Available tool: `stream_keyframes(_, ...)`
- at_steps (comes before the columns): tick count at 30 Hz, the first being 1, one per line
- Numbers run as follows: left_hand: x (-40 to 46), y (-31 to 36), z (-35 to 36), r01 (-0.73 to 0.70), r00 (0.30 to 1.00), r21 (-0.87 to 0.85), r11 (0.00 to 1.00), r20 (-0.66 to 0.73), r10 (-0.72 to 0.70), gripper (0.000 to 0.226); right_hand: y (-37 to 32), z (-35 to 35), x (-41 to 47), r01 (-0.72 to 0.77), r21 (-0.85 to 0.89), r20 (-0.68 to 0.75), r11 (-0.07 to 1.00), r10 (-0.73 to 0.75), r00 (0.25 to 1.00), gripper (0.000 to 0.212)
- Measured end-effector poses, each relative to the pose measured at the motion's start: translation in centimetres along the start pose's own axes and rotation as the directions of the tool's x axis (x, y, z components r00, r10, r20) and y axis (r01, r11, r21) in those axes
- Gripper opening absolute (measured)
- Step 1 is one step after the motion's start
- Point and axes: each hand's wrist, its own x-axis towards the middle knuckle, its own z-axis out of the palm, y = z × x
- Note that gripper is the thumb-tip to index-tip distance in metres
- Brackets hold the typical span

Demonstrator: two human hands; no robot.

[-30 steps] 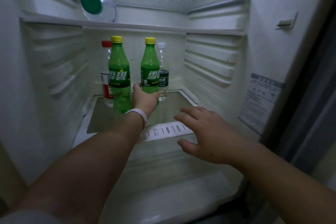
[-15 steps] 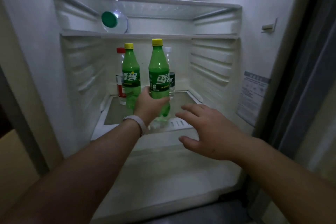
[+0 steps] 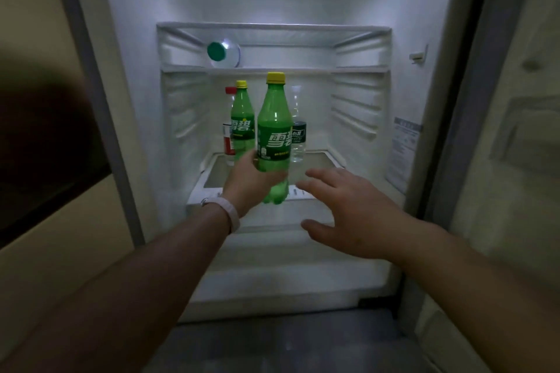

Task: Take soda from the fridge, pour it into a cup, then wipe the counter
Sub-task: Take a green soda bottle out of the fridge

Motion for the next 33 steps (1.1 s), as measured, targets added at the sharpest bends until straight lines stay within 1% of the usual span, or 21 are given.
stream_keyframes(3,-2.3,0.9,-0.6,-0.012,0.999,0.041,0.999,-0.046,0.014,0.039,-0.7,0.0,-1.4,0.013,0.023,0.001,1.000,-0.013,1.000,0.076)
stream_keyframes(6,-5.2,1.5,-1.2,-0.019,0.997,0.107,0.994,-0.076,0.027,0.031,-1.5,-0.2,-3.0,0.057,0.029,0.032,0.998,-0.058,0.998,0.070)
stream_keyframes(8,-7.0,1.3,-1.8,-0.009,0.996,0.108,0.994,-0.091,0.019,0.033,-2.0,-0.2,-4.0,0.091,0.054,0.049,0.994,-0.094,0.994,0.068)
stream_keyframes(11,-9.7,1.0,-2.7,0.036,0.990,0.119,0.992,-0.137,-0.019,0.036,-3.1,-0.3,-5.1,0.130,0.075,0.039,0.989,-0.133,0.990,0.069)
stream_keyframes(14,-12.0,1.1,-3.7,0.067,0.986,0.129,0.989,-0.157,-0.046,0.037,-4.4,-0.5,-6.5,0.141,0.076,0.043,0.987,-0.145,0.989,0.068)
stream_keyframes(19,-14.6,1.8,-5.2,0.070,0.980,0.108,0.992,-0.191,-0.049,0.043,-5.8,-1.5,-8.1,0.141,0.087,0.042,0.986,-0.145,0.989,0.068)
stream_keyframes(22,-15.9,2.2,-6.2,0.073,0.982,0.112,0.991,-0.184,-0.051,0.044,-6.7,-2.1,-9.1,0.130,0.079,0.016,0.988,-0.132,0.991,0.068)
stream_keyframes(27,-19.6,3.4,-8.0,0.050,0.988,0.091,0.995,-0.149,-0.036,0.042,-9.4,-2.9,-11.2,0.106,0.073,0.038,0.992,-0.109,0.993,0.066)
stream_keyframes(33,-25.7,4.9,-10.6,0.010,0.999,0.014,1.000,-0.049,-0.009,0.041,-13.7,-3.9,-14.9,0.050,0.070,0.052,0.996,-0.053,0.997,0.068)
